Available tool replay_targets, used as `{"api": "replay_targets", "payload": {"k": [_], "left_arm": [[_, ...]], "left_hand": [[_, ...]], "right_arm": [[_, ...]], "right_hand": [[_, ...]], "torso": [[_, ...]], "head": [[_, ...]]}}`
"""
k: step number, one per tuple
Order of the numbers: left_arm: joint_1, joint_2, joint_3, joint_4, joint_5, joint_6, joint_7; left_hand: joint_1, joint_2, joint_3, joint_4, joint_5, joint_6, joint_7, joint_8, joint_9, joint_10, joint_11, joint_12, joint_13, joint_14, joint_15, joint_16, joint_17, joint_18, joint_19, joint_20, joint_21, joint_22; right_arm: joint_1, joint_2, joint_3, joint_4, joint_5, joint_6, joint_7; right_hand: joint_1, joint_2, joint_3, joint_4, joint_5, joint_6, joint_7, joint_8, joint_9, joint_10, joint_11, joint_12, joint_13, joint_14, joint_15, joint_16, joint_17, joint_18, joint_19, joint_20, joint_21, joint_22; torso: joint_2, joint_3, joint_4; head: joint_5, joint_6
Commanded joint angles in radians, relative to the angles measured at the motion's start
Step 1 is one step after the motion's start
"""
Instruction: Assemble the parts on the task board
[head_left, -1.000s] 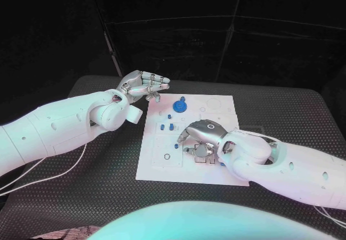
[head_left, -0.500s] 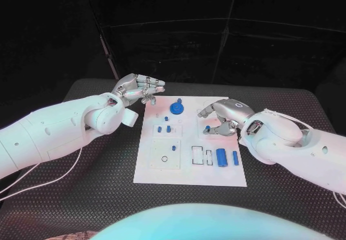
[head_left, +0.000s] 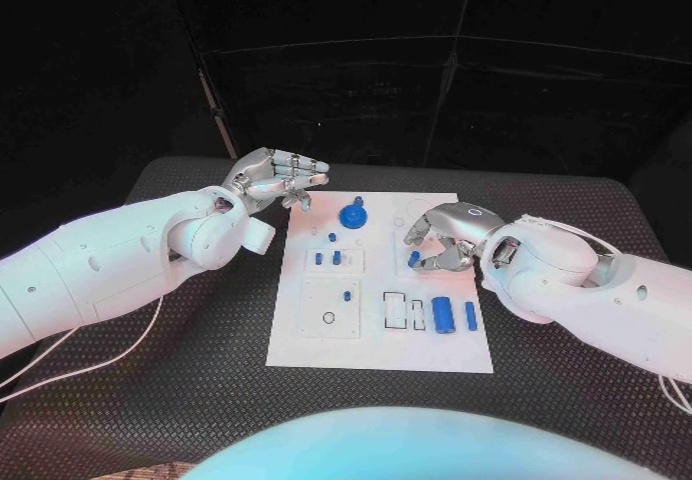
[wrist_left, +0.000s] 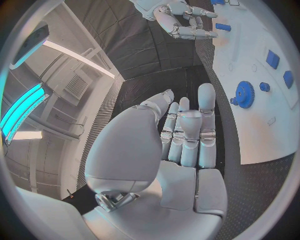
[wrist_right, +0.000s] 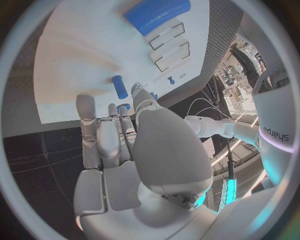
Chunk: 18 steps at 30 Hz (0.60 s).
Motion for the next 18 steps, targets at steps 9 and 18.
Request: {"api": "replay_targets", "payload": {"k": [9, 18], "left_arm": [[0.001, 0.0, 0.001, 0.001, 0.005, 0.014, 0.003], [0.001, 0.001, 0.001, 0.001, 0.005, 0.016, 0.003]], "left_hand": [[0.0, 0.003, 0.002, 0.005, -0.002, -0.007, 0.003, -0.006, -0.001, -0.009, -0.002, 0.001, -0.002, -0.005, -0.001, -0.004, -0.002, 0.011, -0.003, 0.001, -0.006, -0.001], [0.0, 0.003, 0.002, 0.005, -0.002, -0.007, 0.003, -0.006, -0.001, -0.009, -0.002, 0.001, -0.002, -0.005, -0.001, -0.004, -0.002, 0.011, -0.003, 0.001, -0.006, -0.001]], "right_arm": [[0.002, 0.024, 0.001, -0.024, -0.01, 0.115, -0.004], [0.001, 0.045, 0.001, -0.051, -0.015, 0.101, -0.001]], "right_hand": [[0.032, 0.045, 0.046, 0.011, -0.005, 0.101, 0.001, 0.019, 0.001, 0.149, -0.025, -0.004, -0.013, 0.017, -0.027, 0.01, 0.017, -0.01, 0.056, -0.022, 0.047, 0.071], [0.049, 0.053, 0.088, 0.017, -0.018, 0.126, 0.001, 0.013, -0.003, 0.189, -0.028, -0.048, -0.013, 0.021, -0.031, 0.016, 0.027, -0.013, 0.066, -0.026, 0.059, 0.089]], "torso": [[0.0, 0.0003, -0.0014], [0.0, 0.0011, -0.0009]], "head": [[0.002, -0.004], [0.001, -0.005]]}}
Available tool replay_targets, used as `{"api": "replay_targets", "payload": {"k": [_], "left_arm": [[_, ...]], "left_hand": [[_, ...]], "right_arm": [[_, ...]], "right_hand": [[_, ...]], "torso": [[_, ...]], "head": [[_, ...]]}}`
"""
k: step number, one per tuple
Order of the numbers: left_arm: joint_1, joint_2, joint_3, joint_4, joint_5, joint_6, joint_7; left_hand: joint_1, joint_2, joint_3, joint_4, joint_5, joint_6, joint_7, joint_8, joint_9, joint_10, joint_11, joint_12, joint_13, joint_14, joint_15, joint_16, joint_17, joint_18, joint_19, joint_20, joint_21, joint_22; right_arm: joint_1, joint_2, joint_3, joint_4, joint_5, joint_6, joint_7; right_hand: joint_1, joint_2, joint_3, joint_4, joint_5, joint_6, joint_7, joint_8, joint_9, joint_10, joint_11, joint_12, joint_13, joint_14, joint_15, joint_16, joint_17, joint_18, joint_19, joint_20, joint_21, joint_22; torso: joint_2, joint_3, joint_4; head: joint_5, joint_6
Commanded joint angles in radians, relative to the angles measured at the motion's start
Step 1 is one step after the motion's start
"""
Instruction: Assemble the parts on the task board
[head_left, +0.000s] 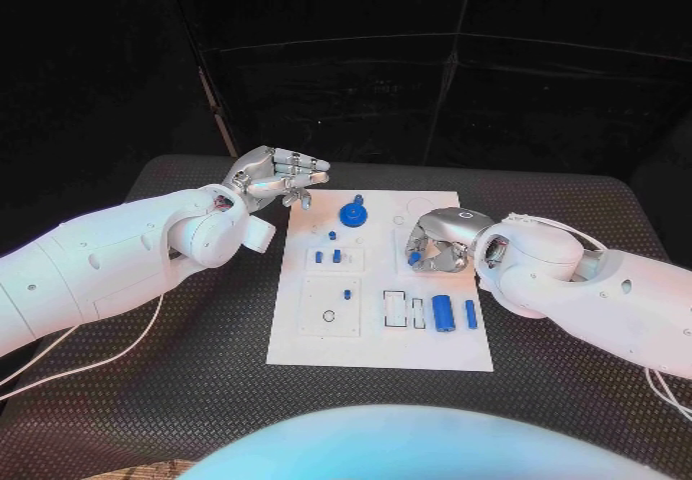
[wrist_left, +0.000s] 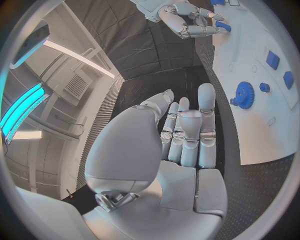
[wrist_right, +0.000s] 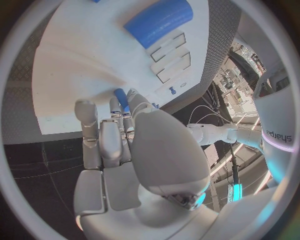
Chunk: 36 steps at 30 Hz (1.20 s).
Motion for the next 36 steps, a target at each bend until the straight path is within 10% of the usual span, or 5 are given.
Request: {"api": "replay_targets", "payload": {"k": [1, 11, 27, 36], "left_arm": [[0.001, 0.001, 0.001, 0.001, 0.005, 0.012, 0.004], [0.001, 0.0, 0.001, 0.001, 0.005, 0.011, 0.003], [0.001, 0.002, 0.001, -0.004, 0.005, 0.013, 0.004], [0.001, 0.007, 0.001, -0.005, 0.005, 0.013, 0.004]], "left_hand": [[0.0, 0.003, 0.002, 0.005, -0.002, -0.007, 0.003, -0.006, -0.001, -0.005, 0.002, 0.001, -0.001, -0.005, -0.001, -0.004, -0.002, 0.011, -0.003, 0.001, -0.006, -0.001], [0.0, 0.003, 0.002, 0.005, -0.002, -0.007, 0.003, -0.006, -0.001, -0.005, 0.002, 0.001, -0.001, -0.005, -0.001, -0.004, -0.002, 0.011, -0.003, 0.001, -0.006, -0.001], [-0.001, 0.004, 0.002, 0.006, -0.002, -0.007, 0.003, -0.006, -0.001, -0.006, 0.002, 0.002, -0.001, -0.005, -0.001, -0.003, -0.001, 0.011, -0.003, 0.001, -0.006, -0.001], [-0.001, 0.004, 0.002, 0.006, -0.002, -0.007, 0.003, -0.006, -0.001, -0.006, 0.002, 0.002, -0.001, -0.005, -0.001, -0.003, -0.001, 0.011, -0.003, 0.001, -0.006, -0.001]], "right_arm": [[0.001, 0.008, 0.0, -0.01, -0.012, -0.005, 0.004], [0.001, 0.016, 0.0, -0.021, -0.039, -0.122, 0.008], [0.001, -0.05, 0.002, 0.157, -0.009, -0.231, 0.038], [0.001, 0.035, -0.003, 0.168, 0.044, -0.22, 0.084]], "right_hand": [[0.01, 0.004, 0.017, 0.002, -0.008, 0.012, 0.0, -0.002, -0.001, 0.014, 0.001, -0.011, -0.001, 0.024, -0.008, 0.009, 0.004, -0.014, 0.008, 0.0, 0.009, 0.006], [0.058, 0.03, 0.138, -0.027, -0.055, 0.06, -0.002, 0.004, 0.0, 0.079, -0.007, -0.054, 0.002, 0.031, -0.017, 0.028, 0.032, -0.02, 0.03, -0.009, 0.04, 0.051], [0.011, -0.017, 0.272, -0.075, -0.046, 0.081, 0.0, -0.006, -0.003, 0.121, -0.007, -0.107, 0.005, 0.032, -0.016, 0.04, 0.046, -0.024, 0.032, -0.01, 0.066, 0.08], [-0.001, -0.025, 0.285, -0.082, -0.045, 0.081, 0.002, -0.009, -0.003, 0.122, -0.006, -0.115, 0.005, 0.031, -0.015, 0.04, 0.044, -0.023, 0.028, -0.009, 0.065, 0.078]], "torso": [[0.0, 0.0004, -0.0002], [-0.001, 0.0, -0.0005], [-0.001, 0.0002, 0.0001], [0.0, -0.0014, 0.0022]], "head": [[0.0, 0.0], [-0.001, -0.001], [0.001, 0.002], [0.002, -0.001]]}}
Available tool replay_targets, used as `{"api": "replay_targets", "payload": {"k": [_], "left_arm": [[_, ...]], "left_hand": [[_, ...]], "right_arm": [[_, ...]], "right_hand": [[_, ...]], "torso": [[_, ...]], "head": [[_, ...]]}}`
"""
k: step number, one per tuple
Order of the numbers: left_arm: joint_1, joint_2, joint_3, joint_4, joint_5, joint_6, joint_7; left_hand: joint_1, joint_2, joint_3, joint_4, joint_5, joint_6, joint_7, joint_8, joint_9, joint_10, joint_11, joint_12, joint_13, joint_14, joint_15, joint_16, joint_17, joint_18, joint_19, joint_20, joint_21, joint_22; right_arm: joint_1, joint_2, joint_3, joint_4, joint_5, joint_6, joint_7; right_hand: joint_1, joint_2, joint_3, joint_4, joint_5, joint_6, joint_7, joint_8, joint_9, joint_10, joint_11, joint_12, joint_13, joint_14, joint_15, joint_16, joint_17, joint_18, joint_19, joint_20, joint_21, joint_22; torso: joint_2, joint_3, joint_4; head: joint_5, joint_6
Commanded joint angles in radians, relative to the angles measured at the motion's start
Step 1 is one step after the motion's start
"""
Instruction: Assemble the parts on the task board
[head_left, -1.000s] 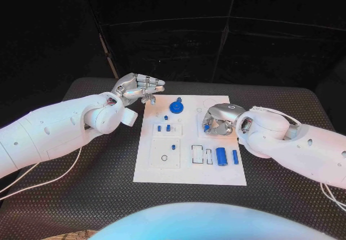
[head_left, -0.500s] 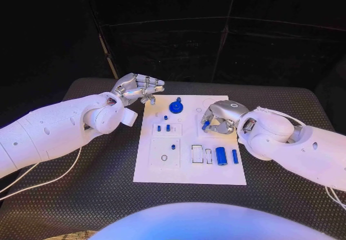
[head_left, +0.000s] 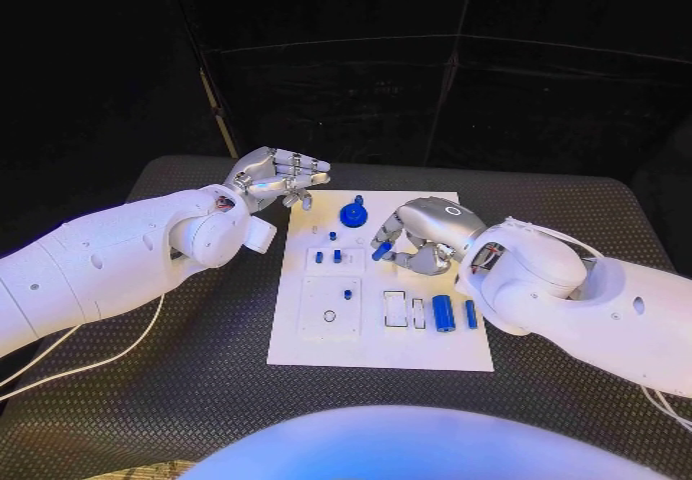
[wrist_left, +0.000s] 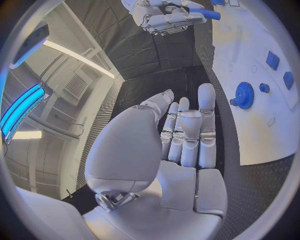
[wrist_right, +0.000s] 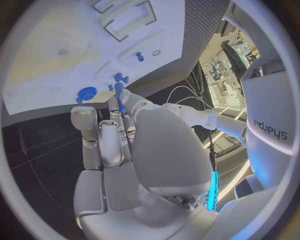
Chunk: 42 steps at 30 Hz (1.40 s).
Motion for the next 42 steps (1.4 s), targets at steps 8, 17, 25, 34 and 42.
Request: {"api": "replay_targets", "payload": {"k": [8, 17, 25, 34, 42], "left_arm": [[0.001, 0.008, 0.001, -0.002, 0.005, 0.011, 0.006], [0.002, 0.013, 0.001, -0.004, 0.005, 0.012, 0.005], [0.002, 0.016, 0.001, -0.006, 0.005, 0.014, 0.005], [0.002, 0.018, 0.001, -0.009, 0.005, 0.015, 0.004], [0.002, 0.02, 0.001, -0.011, 0.005, 0.016, 0.003]], "left_hand": [[-0.001, 0.004, 0.002, 0.006, -0.002, -0.007, 0.003, -0.006, -0.001, -0.006, 0.002, 0.002, -0.001, -0.005, -0.001, -0.003, -0.001, 0.011, -0.003, 0.001, -0.006, -0.001], [-0.001, 0.004, 0.002, 0.006, -0.002, -0.007, 0.003, -0.006, -0.001, -0.006, 0.002, 0.002, -0.001, -0.005, -0.001, -0.003, -0.001, 0.011, -0.003, 0.001, -0.006, -0.001], [0.0, 0.005, 0.003, 0.006, -0.002, -0.007, 0.003, -0.006, -0.001, -0.007, 0.002, 0.002, -0.002, -0.005, -0.001, -0.004, -0.002, 0.012, -0.003, 0.002, -0.008, -0.002], [0.0, 0.005, 0.003, 0.006, -0.002, -0.007, 0.003, -0.006, -0.001, -0.007, 0.002, 0.002, -0.002, -0.005, -0.001, -0.004, -0.002, 0.012, -0.003, 0.002, -0.008, -0.002], [0.0, 0.005, 0.003, 0.006, -0.002, -0.007, 0.003, -0.006, -0.001, -0.007, 0.002, 0.002, -0.002, -0.005, -0.001, -0.004, -0.002, 0.012, -0.003, 0.002, -0.008, -0.002]], "right_arm": [[-0.003, 0.124, -0.055, -0.04, 0.052, 0.01, 0.106], [-0.005, 0.179, -0.098, -0.092, 0.05, 0.077, 0.12], [-0.006, 0.197, -0.112, -0.125, 0.008, 0.126, 0.094], [-0.006, 0.205, -0.116, -0.138, -0.022, 0.163, 0.072], [-0.006, 0.209, -0.125, -0.138, -0.027, 0.184, 0.074]], "right_hand": [[-0.023, -0.003, 0.012, -0.004, 0.01, 0.001, 0.005, -0.008, -0.002, 0.005, 0.001, -0.013, 0.0, 0.029, -0.006, 0.003, -0.005, -0.006, 0.0, 0.003, 0.0, -0.006], [-0.029, -0.005, 0.013, -0.005, 0.011, 0.0, 0.005, -0.009, -0.002, 0.005, 0.002, -0.016, 0.0, 0.029, -0.005, 0.003, -0.007, -0.005, -0.003, 0.004, -0.001, -0.009], [-0.034, -0.006, 0.014, -0.006, 0.011, 0.0, 0.005, -0.01, -0.002, 0.005, 0.002, -0.018, 0.0, 0.028, -0.004, 0.002, -0.008, -0.005, -0.004, 0.004, -0.002, -0.011], [-0.038, -0.007, 0.015, -0.007, 0.01, 0.001, 0.005, -0.009, -0.002, 0.006, 0.002, -0.019, 0.0, 0.028, -0.004, 0.002, -0.008, -0.005, -0.005, 0.005, -0.002, -0.01], [-0.04, -0.007, 0.015, -0.007, 0.01, 0.002, 0.005, -0.009, -0.002, 0.007, 0.002, -0.019, 0.001, 0.028, -0.004, 0.002, -0.01, -0.005, -0.005, 0.005, -0.002, -0.011]], "torso": [[0.001, -0.0006, 0.0004], [0.0, 0.0, -0.0007], [0.0, 0.0012, -0.0006], [0.001, 0.0011, -0.0011], [0.0, 0.0009, -0.0009]], "head": [[0.009, -0.007], [0.017, -0.014], [0.018, -0.016], [0.019, -0.02], [0.02, -0.02]]}}
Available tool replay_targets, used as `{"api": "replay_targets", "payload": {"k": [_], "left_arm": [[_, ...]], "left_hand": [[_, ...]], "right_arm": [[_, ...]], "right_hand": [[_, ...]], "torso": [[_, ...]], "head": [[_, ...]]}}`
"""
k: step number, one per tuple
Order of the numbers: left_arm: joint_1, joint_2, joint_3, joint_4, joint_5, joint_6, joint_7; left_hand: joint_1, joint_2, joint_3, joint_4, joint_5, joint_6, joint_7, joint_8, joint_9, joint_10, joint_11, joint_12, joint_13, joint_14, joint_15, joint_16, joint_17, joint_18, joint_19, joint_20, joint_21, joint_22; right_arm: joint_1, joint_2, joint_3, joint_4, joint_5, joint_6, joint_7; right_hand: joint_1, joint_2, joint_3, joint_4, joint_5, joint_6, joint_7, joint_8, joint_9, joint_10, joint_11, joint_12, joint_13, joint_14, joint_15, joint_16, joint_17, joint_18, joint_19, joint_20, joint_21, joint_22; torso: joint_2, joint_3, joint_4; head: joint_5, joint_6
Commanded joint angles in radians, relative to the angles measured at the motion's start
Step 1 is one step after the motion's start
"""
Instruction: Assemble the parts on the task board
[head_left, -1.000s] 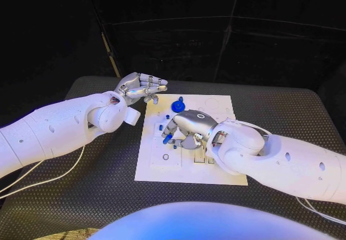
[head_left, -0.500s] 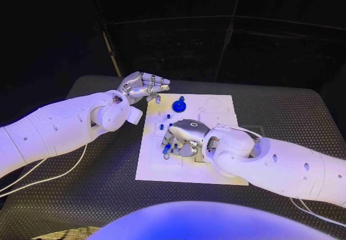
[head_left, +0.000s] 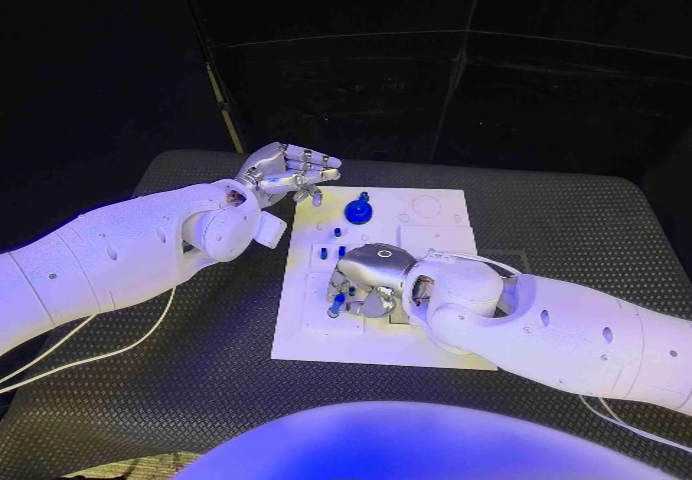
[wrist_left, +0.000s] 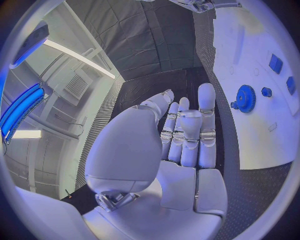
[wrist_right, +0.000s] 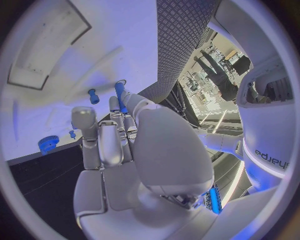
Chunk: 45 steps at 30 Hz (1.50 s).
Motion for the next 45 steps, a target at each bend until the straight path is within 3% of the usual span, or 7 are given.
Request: {"api": "replay_targets", "payload": {"k": [1, 21, 25, 34, 40, 45], "left_arm": [[0.002, 0.002, 0.001, 0.0, 0.005, 0.011, 0.004], [0.002, 0.001, 0.001, 0.0, 0.005, 0.014, 0.0], [0.002, 0.001, 0.001, 0.0, 0.005, 0.015, -0.001], [0.002, 0.001, 0.001, 0.001, 0.005, 0.015, -0.002], [0.002, 0.0, 0.001, 0.002, 0.005, 0.016, -0.002], [0.002, -0.001, 0.001, 0.001, 0.005, 0.016, -0.003]], "left_hand": [[0.0, 0.005, 0.003, 0.006, -0.002, -0.007, 0.003, -0.006, -0.001, -0.007, 0.002, 0.002, -0.001, -0.005, -0.001, -0.004, -0.001, 0.012, -0.003, 0.002, -0.003, -0.002], [0.0, 0.005, 0.003, 0.006, -0.002, -0.007, 0.003, -0.006, -0.001, -0.007, 0.002, 0.002, -0.001, -0.005, -0.001, -0.004, -0.001, 0.012, -0.003, 0.002, -0.003, -0.002], [0.0, 0.005, 0.003, 0.006, -0.002, -0.007, 0.003, -0.006, -0.001, -0.007, 0.002, 0.002, -0.001, -0.005, -0.001, -0.004, -0.001, 0.012, -0.003, 0.002, -0.003, -0.002], [0.0, 0.005, 0.003, 0.006, -0.002, -0.007, 0.003, -0.006, -0.001, -0.007, 0.002, 0.002, -0.001, -0.005, -0.001, -0.004, -0.001, 0.012, -0.003, 0.002, -0.003, -0.002], [0.0, 0.006, 0.002, 0.006, -0.002, -0.006, 0.003, -0.006, 0.0, -0.008, 0.002, 0.003, -0.001, -0.005, -0.001, -0.004, -0.002, 0.012, -0.002, 0.002, -0.004, -0.002], [0.0, 0.006, 0.002, 0.006, -0.002, -0.006, 0.003, -0.006, 0.0, -0.008, 0.002, 0.003, -0.001, -0.005, -0.001, -0.004, -0.002, 0.012, -0.002, 0.002, -0.004, -0.002]], "right_arm": [[0.001, 0.002, -0.006, 0.002, -0.018, 0.034, -0.004], [0.001, 0.018, -0.012, -0.01, -0.048, 0.03, -0.031], [0.0, 0.027, -0.013, -0.012, -0.064, 0.033, -0.042], [0.0, 0.037, -0.032, -0.013, -0.069, 0.041, -0.041], [0.0, 0.039, -0.035, -0.016, -0.069, 0.016, -0.044], [0.0, 0.037, -0.036, -0.015, -0.069, -0.025, -0.041]], "right_hand": [[-0.013, 0.001, 0.009, -0.001, 0.004, 0.005, 0.005, 0.0, 0.001, 0.006, 0.003, -0.005, 0.001, 0.028, -0.004, 0.002, 0.0, -0.005, -0.006, 0.005, -0.002, -0.001], [-0.018, 0.002, 0.01, -0.002, 0.005, 0.007, 0.004, 0.0, 0.001, 0.008, 0.002, -0.006, 0.001, 0.027, -0.005, 0.001, -0.002, -0.004, -0.007, 0.005, -0.003, -0.002], [-0.036, -0.007, 0.008, -0.002, 0.005, -0.001, 0.006, -0.005, 0.0, 0.003, 0.004, -0.015, 0.0, 0.026, -0.004, 0.0, -0.005, -0.003, -0.011, 0.006, -0.006, -0.007], [-0.083, -0.035, -0.006, 0.004, 0.035, -0.036, 0.016, -0.018, -0.004, -0.03, 0.017, -0.045, -0.003, 0.024, 0.007, -0.003, -0.013, -0.003, -0.018, 0.014, -0.013, -0.016], [-0.102, -0.051, -0.012, 0.001, 0.037, -0.081, 0.028, -0.02, -0.006, -0.099, 0.036, -0.08, -0.006, 0.025, 0.022, 0.002, -0.006, 0.002, -0.036, 0.026, -0.03, -0.045], [-0.108, -0.057, -0.032, -0.013, 0.035, -0.132, 0.036, -0.018, -0.005, -0.187, 0.051, -0.084, -0.003, -0.001, 0.036, -0.031, -0.07, 0.018, -0.095, 0.041, -0.087, -0.135]], "torso": [[0.0, -0.0002, 0.0005], [0.0, -0.0006, -0.0002], [0.0, -0.0009, 0.0004], [0.0, -0.0013, 0.0002], [-0.001, -0.0008, 0.0002], [0.0, -0.0007, 0.0002]], "head": [[0.001, 0.0], [0.001, 0.0], [0.001, 0.0], [0.001, 0.0], [0.001, 0.0], [0.002, 0.0]]}}
